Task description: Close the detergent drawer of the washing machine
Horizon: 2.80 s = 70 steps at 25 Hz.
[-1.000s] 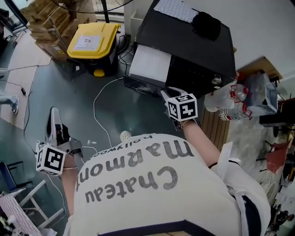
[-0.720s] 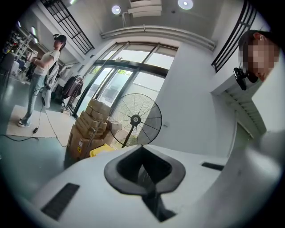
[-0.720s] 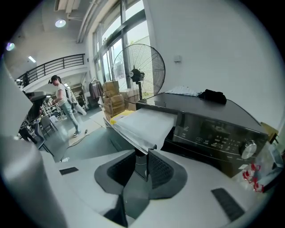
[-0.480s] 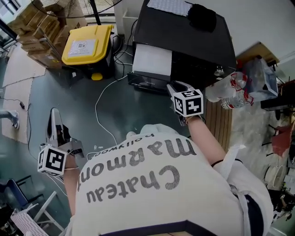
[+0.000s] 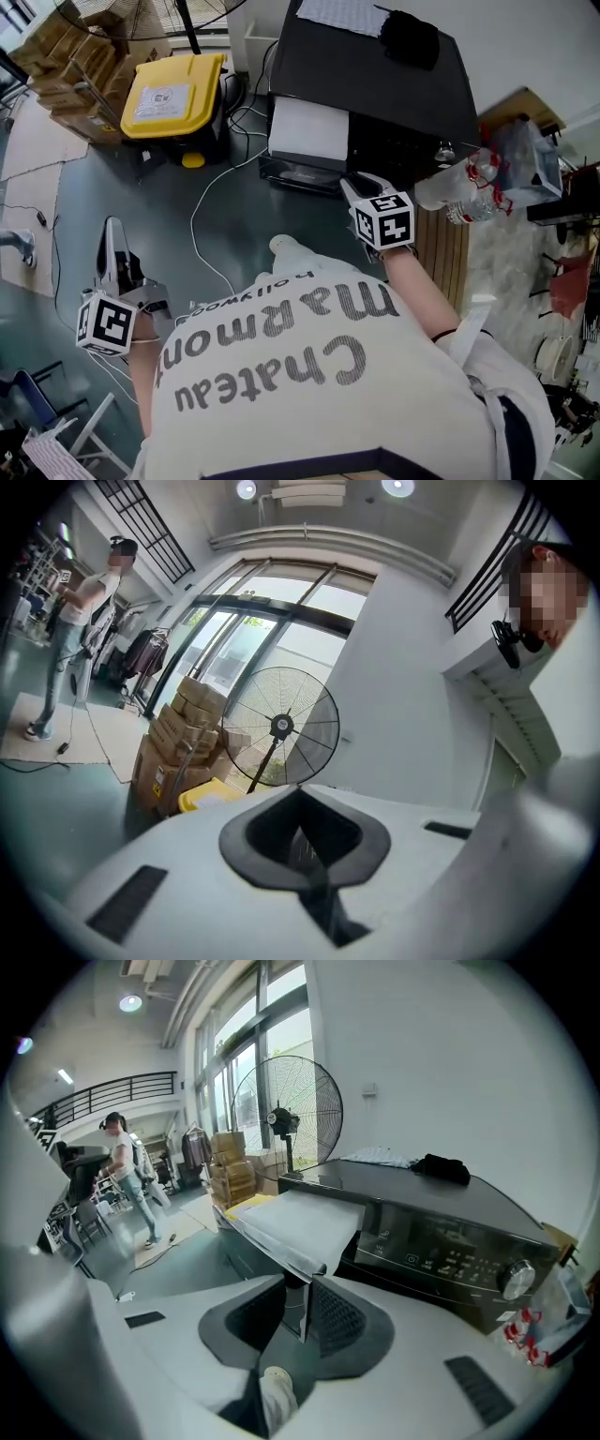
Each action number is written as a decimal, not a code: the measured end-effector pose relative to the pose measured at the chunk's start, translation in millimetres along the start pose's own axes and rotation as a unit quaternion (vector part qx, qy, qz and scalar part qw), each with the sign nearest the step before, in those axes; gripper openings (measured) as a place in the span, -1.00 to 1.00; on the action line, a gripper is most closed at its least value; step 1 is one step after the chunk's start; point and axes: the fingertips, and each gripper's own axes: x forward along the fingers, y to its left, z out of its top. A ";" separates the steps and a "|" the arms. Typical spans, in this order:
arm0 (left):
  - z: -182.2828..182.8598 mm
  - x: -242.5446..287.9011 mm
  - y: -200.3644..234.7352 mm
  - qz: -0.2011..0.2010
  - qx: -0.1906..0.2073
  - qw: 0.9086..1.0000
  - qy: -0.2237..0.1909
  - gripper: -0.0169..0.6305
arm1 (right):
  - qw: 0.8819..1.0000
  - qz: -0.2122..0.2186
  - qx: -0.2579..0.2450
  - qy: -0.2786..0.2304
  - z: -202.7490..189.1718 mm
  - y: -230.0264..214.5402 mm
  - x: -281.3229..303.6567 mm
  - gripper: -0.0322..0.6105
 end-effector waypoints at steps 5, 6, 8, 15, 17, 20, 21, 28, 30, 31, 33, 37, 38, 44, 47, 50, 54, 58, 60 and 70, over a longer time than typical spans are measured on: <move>11.5 12.5 1.7 0.005 0.016 1.000 -0.004 -0.92 | 1.000 -0.001 -0.009 -0.002 6.9 -6.2 5.8 -0.58; 12.6 14.0 2.7 0.006 0.015 1.000 -0.005 -0.92 | 1.000 0.001 -0.010 -0.001 7.8 -6.7 7.2 -0.58; 14.3 20.0 0.1 0.004 0.009 1.000 -0.009 -0.92 | 1.000 0.004 -0.012 0.001 10.7 -8.5 10.0 -0.58; 6.7 39.7 -4.4 -0.002 0.002 1.000 0.002 -0.92 | 1.000 -0.001 -0.010 0.000 20.0 -17.9 19.3 -0.58; 7.7 43.4 -4.3 -0.002 0.003 1.000 0.000 -0.92 | 1.000 -0.003 -0.012 0.001 23.1 -21.4 22.1 -0.58; 5.4 46.9 -0.7 0.006 -0.008 1.000 0.001 -0.92 | 1.000 -0.008 -0.013 0.001 28.8 -28.1 26.5 -0.58; 4.0 47.9 1.1 0.007 -0.010 1.000 0.004 -0.92 | 1.000 -0.010 -0.013 -0.001 31.4 -30.4 28.5 -0.58; 5.8 55.9 7.0 0.019 -0.019 1.000 -0.002 -0.92 | 1.000 -0.018 -0.021 -0.008 48.7 -42.3 41.8 -0.58; 6.7 58.5 7.2 0.023 -0.024 0.999 -0.005 -0.92 | 1.000 -0.019 -0.020 -0.009 52.4 -46.5 44.8 -0.58; 7.4 60.2 6.6 0.023 -0.023 0.999 -0.005 -0.92 | 1.000 -0.020 -0.019 -0.009 54.0 -48.8 46.3 -0.58; 8.5 62.1 8.2 0.026 -0.019 0.999 -0.004 -0.92 | 1.000 -0.021 -0.012 -0.008 56.7 -52.7 49.8 -0.58; 11.3 65.2 12.8 0.029 -0.011 1.000 -0.005 -0.92 | 1.000 -0.023 0.007 -0.005 60.1 -57.3 56.5 -0.58; 13.9 67.8 11.0 0.024 -0.003 1.000 -0.006 -0.92 | 1.000 -0.024 0.006 -0.005 60.9 -57.7 57.6 -0.58; 14.6 76.9 10.1 0.025 -0.013 1.000 -0.008 -0.92 | 0.999 -0.034 -0.001 -0.010 66.9 -62.3 63.1 -0.58; 13.9 77.7 12.8 0.028 -0.014 0.999 -0.006 -0.92 | 0.999 -0.039 0.001 -0.009 70.5 -65.8 66.7 -0.57; 16.1 77.6 14.4 0.033 -0.018 0.999 -0.010 -0.92 | 0.999 -0.040 0.004 -0.010 71.3 -68.3 68.7 -0.57; 22.0 78.3 13.7 0.030 -0.006 0.999 -0.012 -0.92 | 0.999 -0.047 0.012 -0.011 78.3 -72.2 73.4 -0.57; 19.8 74.5 19.0 0.042 -0.018 0.999 -0.012 -0.92 | 0.999 -0.051 0.018 -0.011 82.7 -76.4 76.3 -0.57; 19.4 73.5 20.6 0.046 -0.024 0.999 -0.013 -0.92 | 0.998 -0.051 0.022 -0.011 83.7 -78.6 76.4 -0.57; 22.9 74.6 17.6 0.042 -0.012 0.999 -0.013 -0.92 | 0.996 -0.071 0.045 -0.013 83.1 -81.6 77.1 -0.55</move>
